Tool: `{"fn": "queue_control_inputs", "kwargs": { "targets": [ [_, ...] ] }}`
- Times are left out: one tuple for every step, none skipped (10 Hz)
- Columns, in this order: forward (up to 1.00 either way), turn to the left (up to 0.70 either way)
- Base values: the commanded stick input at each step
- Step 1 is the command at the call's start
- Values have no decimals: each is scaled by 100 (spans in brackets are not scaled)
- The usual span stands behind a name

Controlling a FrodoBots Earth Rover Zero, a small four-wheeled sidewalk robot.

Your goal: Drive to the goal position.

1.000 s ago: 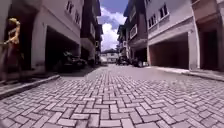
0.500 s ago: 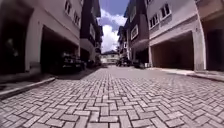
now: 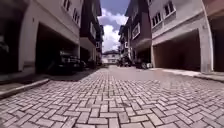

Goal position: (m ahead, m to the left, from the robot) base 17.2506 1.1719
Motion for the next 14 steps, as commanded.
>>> {"fn": "queue_control_inputs", "kwargs": {
  "targets": [
    [85, 0],
    [85, 0],
    [85, 0],
    [85, 0],
    [85, 0],
    [85, 0],
    [85, 0],
    [85, 0],
    [85, 0],
    [85, 0],
    [85, 0],
    [85, 0],
    [85, 0],
    [85, 0]
  ]
}}
